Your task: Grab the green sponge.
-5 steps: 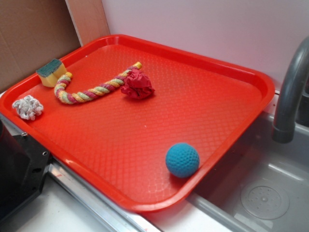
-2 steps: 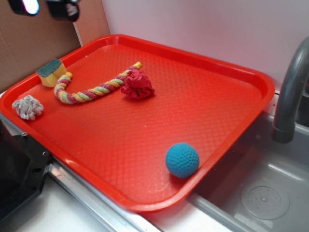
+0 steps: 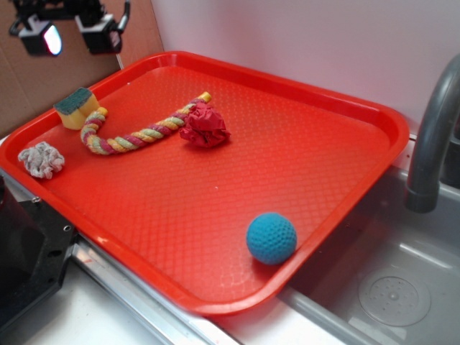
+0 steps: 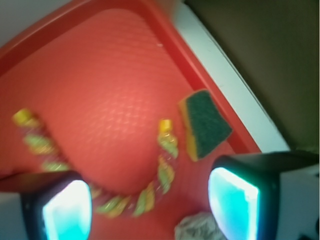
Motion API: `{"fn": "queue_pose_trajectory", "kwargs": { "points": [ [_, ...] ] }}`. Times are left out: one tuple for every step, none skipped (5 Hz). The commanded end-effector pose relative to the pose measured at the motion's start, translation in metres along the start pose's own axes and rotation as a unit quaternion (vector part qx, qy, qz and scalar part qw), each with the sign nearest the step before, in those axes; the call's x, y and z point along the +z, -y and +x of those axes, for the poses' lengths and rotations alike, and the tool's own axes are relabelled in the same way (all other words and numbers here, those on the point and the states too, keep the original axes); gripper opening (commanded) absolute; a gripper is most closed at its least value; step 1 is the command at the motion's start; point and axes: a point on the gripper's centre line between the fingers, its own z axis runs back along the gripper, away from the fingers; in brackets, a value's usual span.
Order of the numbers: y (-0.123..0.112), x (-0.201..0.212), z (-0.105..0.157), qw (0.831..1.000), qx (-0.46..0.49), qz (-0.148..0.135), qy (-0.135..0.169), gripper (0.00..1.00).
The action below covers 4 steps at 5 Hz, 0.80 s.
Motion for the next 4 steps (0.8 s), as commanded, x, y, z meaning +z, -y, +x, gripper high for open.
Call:
{"fn": "queue_pose_trajectory", "kwargs": {
  "points": [
    [-0.040, -0.017, 0.007, 0.997, 0.068, 0.014, 0.018, 1.00],
    [-0.044, -0.038, 0.016, 0.997, 0.082, 0.013, -0.006, 1.00],
    [-0.034, -0.051, 0.025, 0.999, 0.044, 0.016, 0.007, 1.00],
    [-0.024, -0.074, 0.031, 0.999, -0.012, 0.048, 0.003, 1.00]
  ]
}}
